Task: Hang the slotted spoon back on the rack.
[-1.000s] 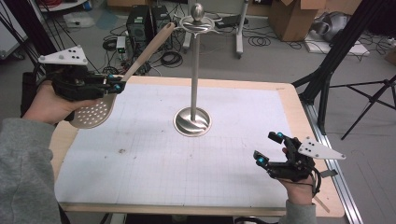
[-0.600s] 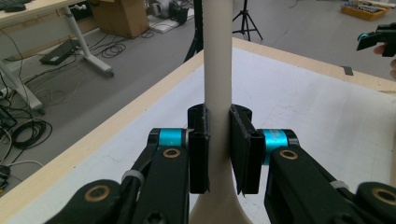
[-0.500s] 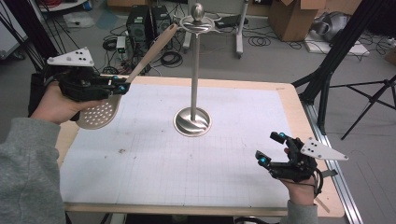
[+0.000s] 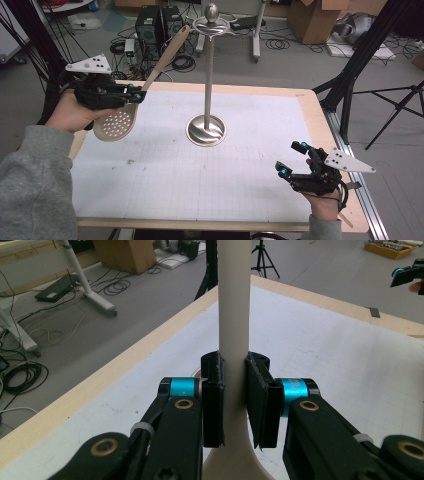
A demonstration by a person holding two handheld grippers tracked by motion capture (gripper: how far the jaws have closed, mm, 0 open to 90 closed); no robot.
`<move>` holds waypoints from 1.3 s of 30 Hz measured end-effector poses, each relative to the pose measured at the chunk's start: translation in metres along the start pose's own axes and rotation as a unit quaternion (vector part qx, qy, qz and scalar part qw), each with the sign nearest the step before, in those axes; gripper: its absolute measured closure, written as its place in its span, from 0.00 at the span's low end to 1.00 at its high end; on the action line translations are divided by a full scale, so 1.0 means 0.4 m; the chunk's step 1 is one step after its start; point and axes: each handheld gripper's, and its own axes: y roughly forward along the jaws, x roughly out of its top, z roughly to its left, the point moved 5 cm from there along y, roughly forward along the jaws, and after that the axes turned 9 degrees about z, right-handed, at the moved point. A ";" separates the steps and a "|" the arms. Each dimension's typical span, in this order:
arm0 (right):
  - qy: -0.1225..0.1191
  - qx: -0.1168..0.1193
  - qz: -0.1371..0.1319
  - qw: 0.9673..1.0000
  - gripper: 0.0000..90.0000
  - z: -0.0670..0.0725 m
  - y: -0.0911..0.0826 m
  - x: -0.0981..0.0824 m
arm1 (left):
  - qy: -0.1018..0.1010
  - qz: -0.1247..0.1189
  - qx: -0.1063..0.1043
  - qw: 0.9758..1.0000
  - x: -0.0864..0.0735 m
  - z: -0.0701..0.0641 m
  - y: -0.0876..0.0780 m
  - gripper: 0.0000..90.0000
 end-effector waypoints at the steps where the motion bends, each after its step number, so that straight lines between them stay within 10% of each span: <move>1: 0.000 0.000 -0.002 1.000 0.12 -0.001 -0.001 0.001 | 0.000 0.002 -0.001 1.000 0.000 0.000 0.004 0.87; 39: 0.005 -0.005 -0.007 1.000 0.12 -0.011 -0.021 -0.004 | -0.006 0.033 -0.003 0.999 0.016 -0.010 0.152 0.87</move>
